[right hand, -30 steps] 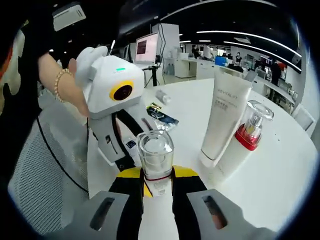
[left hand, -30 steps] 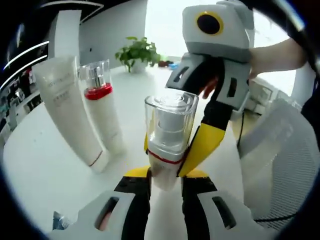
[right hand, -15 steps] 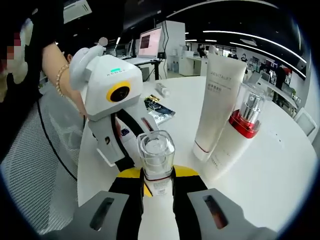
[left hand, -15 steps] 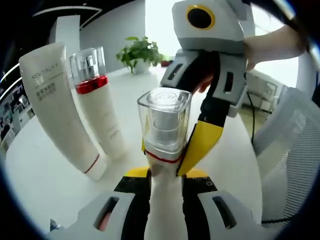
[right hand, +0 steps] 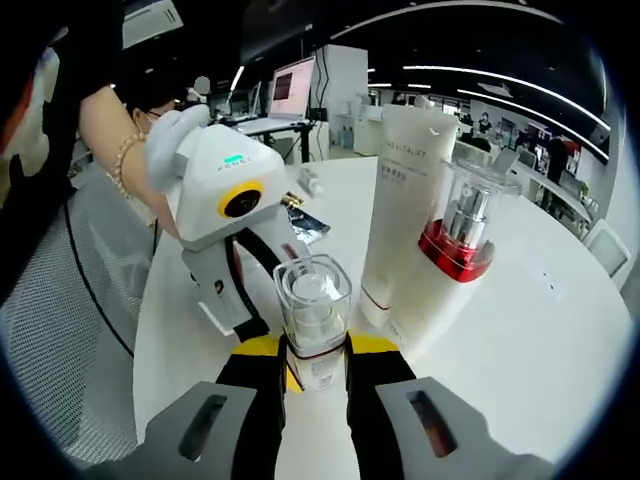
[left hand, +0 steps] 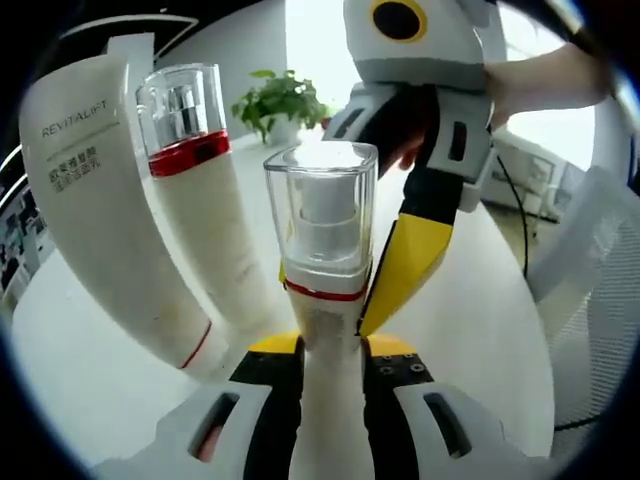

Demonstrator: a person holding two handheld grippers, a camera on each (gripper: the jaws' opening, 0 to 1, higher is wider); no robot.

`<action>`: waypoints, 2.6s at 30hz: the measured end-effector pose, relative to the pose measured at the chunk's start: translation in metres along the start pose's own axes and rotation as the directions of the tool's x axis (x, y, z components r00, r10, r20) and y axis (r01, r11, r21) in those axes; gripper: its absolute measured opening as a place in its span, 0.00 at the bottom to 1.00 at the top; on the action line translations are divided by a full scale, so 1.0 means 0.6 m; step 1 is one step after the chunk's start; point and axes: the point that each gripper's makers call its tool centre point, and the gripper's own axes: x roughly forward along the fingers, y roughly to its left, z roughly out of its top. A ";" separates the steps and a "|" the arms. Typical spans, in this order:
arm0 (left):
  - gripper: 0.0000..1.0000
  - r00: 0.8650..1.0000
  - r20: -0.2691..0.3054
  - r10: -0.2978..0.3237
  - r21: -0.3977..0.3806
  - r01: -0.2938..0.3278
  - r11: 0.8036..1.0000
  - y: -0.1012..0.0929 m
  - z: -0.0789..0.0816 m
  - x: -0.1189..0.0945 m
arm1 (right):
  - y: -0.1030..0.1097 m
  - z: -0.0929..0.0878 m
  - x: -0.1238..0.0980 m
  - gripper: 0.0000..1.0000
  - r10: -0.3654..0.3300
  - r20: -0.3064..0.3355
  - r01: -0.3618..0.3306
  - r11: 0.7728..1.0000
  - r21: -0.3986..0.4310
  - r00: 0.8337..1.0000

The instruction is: Arrange the skincare products in the storage area until every visible bottle or jar stands upright without overlapping.

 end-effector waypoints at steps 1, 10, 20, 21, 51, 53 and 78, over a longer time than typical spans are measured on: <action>0.22 1.000 0.000 -0.001 0.002 0.001 1.000 0.003 0.001 0.001 | -0.003 0.001 0.001 0.22 -0.001 0.001 0.001 1.000 0.000 1.000; 0.22 1.000 -0.008 -0.029 0.014 0.029 0.999 0.026 0.007 0.012 | -0.026 0.007 0.008 0.22 -0.050 0.025 0.049 0.998 0.036 0.998; 0.22 0.999 -0.008 -0.042 0.017 0.042 0.999 0.034 0.009 0.017 | -0.033 0.007 0.011 0.22 -0.063 0.026 0.061 0.997 0.049 0.998; 0.22 0.999 -0.008 -0.043 0.017 0.043 0.999 0.035 0.009 0.017 | -0.033 0.006 0.010 0.22 -0.065 0.026 0.064 0.997 0.051 0.998; 0.30 1.000 -0.018 -0.017 -0.029 0.016 0.999 0.038 0.001 -0.016 | -0.035 0.000 -0.022 0.33 -0.110 0.003 0.109 0.989 0.096 0.994; 0.31 1.000 -0.017 -0.011 -0.036 0.010 0.999 0.044 -0.002 -0.022 | -0.038 -0.004 -0.031 0.34 -0.121 -0.001 0.120 0.988 0.100 0.993; 0.48 0.993 0.009 0.118 -0.288 -0.110 0.951 0.029 -0.027 -0.155 | -0.004 0.015 -0.065 0.67 -0.257 0.038 0.237 0.931 0.279 0.966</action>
